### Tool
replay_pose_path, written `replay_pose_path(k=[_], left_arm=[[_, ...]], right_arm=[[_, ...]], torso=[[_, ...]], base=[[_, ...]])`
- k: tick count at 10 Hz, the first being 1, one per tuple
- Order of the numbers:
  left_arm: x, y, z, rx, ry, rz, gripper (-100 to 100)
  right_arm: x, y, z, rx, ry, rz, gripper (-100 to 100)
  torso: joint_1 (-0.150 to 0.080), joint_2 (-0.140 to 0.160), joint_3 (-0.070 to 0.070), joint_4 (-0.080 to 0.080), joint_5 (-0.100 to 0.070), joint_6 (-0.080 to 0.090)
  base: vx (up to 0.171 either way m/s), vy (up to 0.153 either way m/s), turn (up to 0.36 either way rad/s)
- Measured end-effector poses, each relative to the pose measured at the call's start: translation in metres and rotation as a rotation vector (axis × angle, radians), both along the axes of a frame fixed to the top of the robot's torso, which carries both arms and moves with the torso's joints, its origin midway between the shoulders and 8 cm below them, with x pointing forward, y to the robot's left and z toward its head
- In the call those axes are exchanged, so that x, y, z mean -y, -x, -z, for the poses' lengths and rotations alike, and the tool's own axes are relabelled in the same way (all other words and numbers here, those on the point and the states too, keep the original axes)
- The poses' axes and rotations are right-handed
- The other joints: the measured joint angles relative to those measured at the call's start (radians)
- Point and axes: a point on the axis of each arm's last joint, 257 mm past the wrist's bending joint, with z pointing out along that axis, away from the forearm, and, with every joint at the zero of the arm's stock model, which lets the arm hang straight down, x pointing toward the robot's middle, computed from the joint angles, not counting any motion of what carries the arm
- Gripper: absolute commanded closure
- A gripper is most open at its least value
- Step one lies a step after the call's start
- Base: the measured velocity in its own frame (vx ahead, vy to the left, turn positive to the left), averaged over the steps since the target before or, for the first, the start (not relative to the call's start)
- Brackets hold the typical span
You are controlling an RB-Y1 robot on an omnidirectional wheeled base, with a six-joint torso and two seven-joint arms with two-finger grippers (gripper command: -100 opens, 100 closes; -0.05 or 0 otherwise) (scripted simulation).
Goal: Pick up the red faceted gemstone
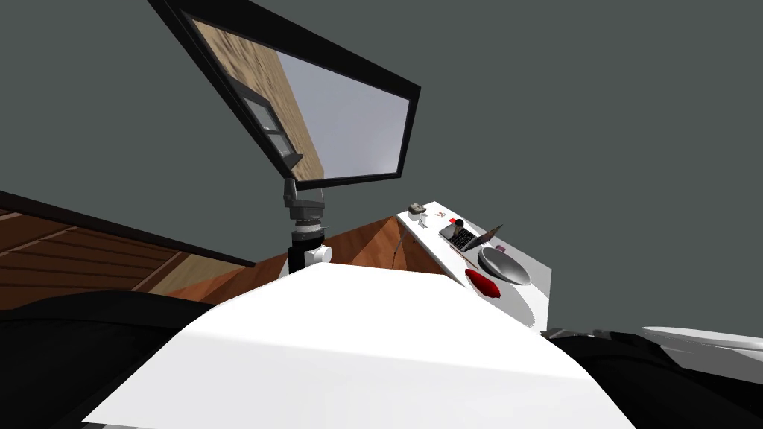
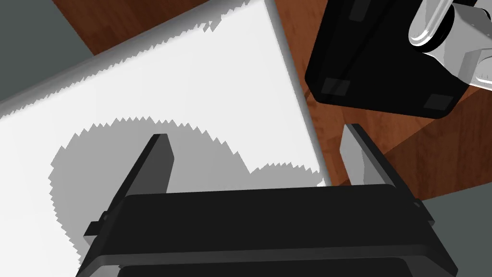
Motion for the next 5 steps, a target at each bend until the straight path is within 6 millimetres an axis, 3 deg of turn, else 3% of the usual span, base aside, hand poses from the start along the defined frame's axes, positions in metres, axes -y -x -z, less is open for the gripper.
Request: replay_pose_path(k=[2,3,4,5], left_arm=[[0.0,0.0,0.0,0.0,0.0,0.0,0],[0.0,0.0,0.0,0.0,0.0,0.0,0],[0.0,0.0,0.0,0.0,0.0,0.0,0],[0.0,0.0,0.0,0.0,0.0,0.0,0]], right_arm=[[0.005,-0.014,-0.01,0.007,0.015,-0.021,-100],[0.004,-0.021,-0.01,0.018,0.014,-0.029,-100],[0.004,-0.022,-0.01,0.02,0.014,-0.031,0],[0.004,-0.022,-0.01,0.02,0.014,-0.031,-100]], torso=[[0.002,-0.002,-0.001,-0.001,0.0,0.0],[0.004,-0.002,-0.001,-0.001,0.001,0.0],[0.002,0.003,0.002,0.0,0.001,0.001],[0.0,0.008,0.005,0.002,0.0,0.001]], base=[[0.187,0.065,0.162],[0.086,0.039,0.023],[0.016,0.006,-0.002],[0.017,-0.002,0.065]])
